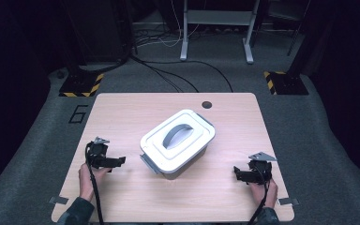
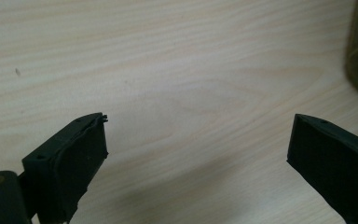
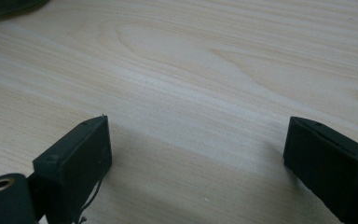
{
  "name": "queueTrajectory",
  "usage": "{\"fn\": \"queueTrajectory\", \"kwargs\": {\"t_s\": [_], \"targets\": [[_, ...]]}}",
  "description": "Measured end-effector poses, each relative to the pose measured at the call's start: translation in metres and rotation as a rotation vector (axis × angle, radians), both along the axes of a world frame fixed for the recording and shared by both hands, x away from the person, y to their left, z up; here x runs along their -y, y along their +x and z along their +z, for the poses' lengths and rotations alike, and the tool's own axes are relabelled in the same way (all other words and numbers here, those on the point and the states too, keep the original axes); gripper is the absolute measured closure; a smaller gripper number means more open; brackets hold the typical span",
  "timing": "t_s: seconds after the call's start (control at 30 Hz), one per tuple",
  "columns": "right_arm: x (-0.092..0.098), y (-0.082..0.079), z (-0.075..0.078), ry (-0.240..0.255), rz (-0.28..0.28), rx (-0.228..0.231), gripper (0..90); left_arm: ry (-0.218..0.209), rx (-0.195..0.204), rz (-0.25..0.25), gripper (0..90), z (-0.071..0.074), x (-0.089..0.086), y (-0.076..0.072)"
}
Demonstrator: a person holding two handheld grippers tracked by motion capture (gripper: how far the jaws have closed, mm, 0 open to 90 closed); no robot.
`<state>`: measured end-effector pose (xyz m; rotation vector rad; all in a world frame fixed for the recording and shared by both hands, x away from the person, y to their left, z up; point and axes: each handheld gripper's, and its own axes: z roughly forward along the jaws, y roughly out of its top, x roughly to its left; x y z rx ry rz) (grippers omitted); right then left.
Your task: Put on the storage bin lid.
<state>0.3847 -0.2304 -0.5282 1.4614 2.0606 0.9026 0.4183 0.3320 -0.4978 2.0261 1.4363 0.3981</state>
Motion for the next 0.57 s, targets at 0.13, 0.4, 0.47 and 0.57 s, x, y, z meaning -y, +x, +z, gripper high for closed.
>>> {"fn": "queueTrajectory", "kwargs": {"t_s": [0.13, 0.4, 0.47, 0.57], "targets": [[0.0, 0.0, 0.0, 0.001, 0.0, -0.001, 7.1, 0.031, -0.006, 0.0, 0.1, -0.016, -0.002, -0.005], [0.0, 0.0, 0.0, 0.002, -0.001, -0.002, 7.2, 0.051, 0.139, 0.008, 0.0, -0.033, -0.003, -0.021], [0.0, 0.0, 0.0, -0.006, 0.014, 0.003, 7.3, 0.05, 0.139, 0.007, 0.0, -0.033, -0.003, -0.021], [0.0, 0.0, 0.0, -0.008, 0.015, 0.003, 7.3, 0.049, 0.139, 0.009, 0.0, -0.033, -0.003, -0.021]]}}
